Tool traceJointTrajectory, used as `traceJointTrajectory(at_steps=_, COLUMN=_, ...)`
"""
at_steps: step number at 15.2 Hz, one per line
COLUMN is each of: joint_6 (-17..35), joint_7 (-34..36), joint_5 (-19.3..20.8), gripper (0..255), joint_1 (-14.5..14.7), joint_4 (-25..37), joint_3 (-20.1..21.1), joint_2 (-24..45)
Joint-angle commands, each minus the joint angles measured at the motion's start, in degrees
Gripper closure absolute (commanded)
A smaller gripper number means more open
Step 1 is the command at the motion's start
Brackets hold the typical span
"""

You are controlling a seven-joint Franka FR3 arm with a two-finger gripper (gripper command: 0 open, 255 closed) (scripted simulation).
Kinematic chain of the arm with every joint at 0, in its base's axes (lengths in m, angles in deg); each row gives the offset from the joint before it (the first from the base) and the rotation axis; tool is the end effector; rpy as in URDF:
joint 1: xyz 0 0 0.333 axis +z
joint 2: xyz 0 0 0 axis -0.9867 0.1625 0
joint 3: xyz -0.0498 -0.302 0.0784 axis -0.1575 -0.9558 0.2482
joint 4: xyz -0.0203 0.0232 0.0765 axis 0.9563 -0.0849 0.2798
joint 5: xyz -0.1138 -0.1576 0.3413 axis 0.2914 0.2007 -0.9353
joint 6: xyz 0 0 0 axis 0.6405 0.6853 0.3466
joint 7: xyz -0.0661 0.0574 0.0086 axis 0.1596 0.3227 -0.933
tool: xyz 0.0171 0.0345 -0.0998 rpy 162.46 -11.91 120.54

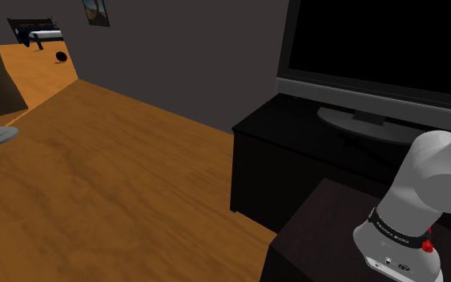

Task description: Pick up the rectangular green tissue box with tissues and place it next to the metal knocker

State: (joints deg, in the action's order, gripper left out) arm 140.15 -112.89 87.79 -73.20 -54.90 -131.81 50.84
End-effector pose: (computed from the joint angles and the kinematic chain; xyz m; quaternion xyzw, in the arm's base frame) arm -0.2143 -0.5756 0.3888 0.9701 0.0728 -0.0775 0.2180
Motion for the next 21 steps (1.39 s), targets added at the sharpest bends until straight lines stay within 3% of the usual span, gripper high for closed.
traceJointTrajectory(at_steps=1, joint_6=0.03, joint_7=0.01, joint_5=0.01, gripper=0, joint_1=0.02, joint_4=-0.07, joint_3=-0.11, joint_2=-0.15)
traceJointTrajectory(at_steps=2, joint_6=-6.22, joint_7=-5.04, joint_5=-2.65, gripper=0, joint_1=-1.24, joint_4=3.24, joint_3=2.20, joint_2=-1.63)
traceJointTrajectory(at_steps=4, joint_6=-19.26, joint_7=-12.85, joint_5=-5.52, gripper=0, joint_1=0.00, joint_4=11.87, joint_3=3.51, joint_2=-4.99)
traceJointTrajectory(at_steps=5, joint_6=-21.31, joint_7=-13.82, joint_5=-5.68, gripper=0, joint_1=0.52, joint_4=13.40, joint_3=3.46, joint_2=-5.60)
traceJointTrajectory(at_steps=12, joint_6=-19.50, joint_7=-10.16, joint_5=1.00, gripper=0, joint_1=3.65, joint_4=14.02, joint_3=1.03, joint_2=-11.17)
traceJointTrajectory(at_steps=20, joint_6=-20.07, joint_7=-9.47, joint_5=2.29, gripper=0, joint_1=3.02, joint_4=14.15, joint_3=2.10, joint_2=-12.10)
traceJointTrajectory(at_steps=21, joint_6=-19.54, joint_7=-9.94, joint_5=2.41, gripper=255, joint_1=2.27, joint_4=13.69, joint_3=2.03, joint_2=-12.18)
